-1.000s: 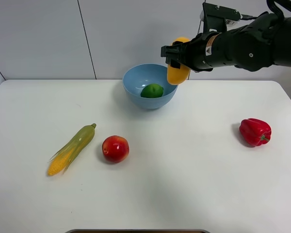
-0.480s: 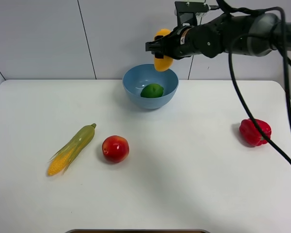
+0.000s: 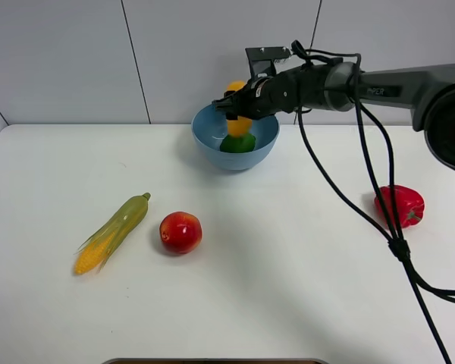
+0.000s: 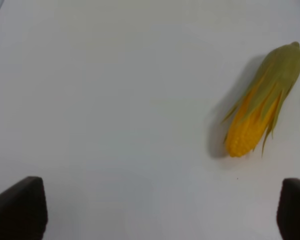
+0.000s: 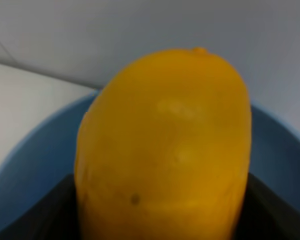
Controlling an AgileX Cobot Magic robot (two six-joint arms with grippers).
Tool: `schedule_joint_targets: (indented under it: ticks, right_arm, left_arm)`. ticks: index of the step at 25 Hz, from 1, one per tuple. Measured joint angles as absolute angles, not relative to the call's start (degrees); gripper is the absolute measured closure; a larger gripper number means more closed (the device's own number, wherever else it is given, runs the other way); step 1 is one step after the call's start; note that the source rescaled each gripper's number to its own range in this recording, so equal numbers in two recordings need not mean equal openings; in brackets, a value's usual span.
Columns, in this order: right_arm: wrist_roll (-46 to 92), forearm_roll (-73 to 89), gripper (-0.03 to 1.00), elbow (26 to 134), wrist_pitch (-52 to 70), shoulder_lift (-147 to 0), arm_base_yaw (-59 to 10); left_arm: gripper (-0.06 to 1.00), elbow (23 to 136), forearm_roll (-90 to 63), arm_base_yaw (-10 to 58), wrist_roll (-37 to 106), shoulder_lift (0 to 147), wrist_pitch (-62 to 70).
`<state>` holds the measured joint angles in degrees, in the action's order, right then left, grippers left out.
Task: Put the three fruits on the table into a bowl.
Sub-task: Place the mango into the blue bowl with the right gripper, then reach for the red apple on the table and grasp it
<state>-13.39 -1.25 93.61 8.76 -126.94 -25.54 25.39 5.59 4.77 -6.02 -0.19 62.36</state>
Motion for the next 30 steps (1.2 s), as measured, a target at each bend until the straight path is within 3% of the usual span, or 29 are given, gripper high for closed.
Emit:
schedule_joint_targets:
  ticks: [12,13,17,19,22,30]
  right_arm:
    - [-12.52,-0.74,0.96,93.93,8.43,-128.77,-25.91]
    - [-12.52,-0.74,0.89,93.93,8.43,-128.81,-26.0]
    - [-12.58,-0.7,0.27,93.93,8.36,-128.83,-26.56]
    - [-13.05,-0.7,0.08,93.93,8.85,-128.83,-26.66]
    - [-13.22,-0.68,-0.01,93.93,10.85,-128.02,-26.77]
    - [-13.46,-2.68,-0.03,93.93,19.01,-117.74,-27.82]
  left_arm:
    - [0.18,25.39,5.59,4.77,-6.02,-0.19,62.36]
    - [0.18,25.39,5.59,4.77,-6.02,-0.19,62.36]
    - [0.18,25.39,5.59,4.77,-6.02,-0.19,62.36]
    - [0.18,25.39,5.59,4.77,-6.02,-0.19,62.36]
    - [0.18,25.39,5.59,4.77,-6.02,-0.19,62.36]
    - [0.18,25.39,5.59,4.77,-6.02,-0.19,62.36]
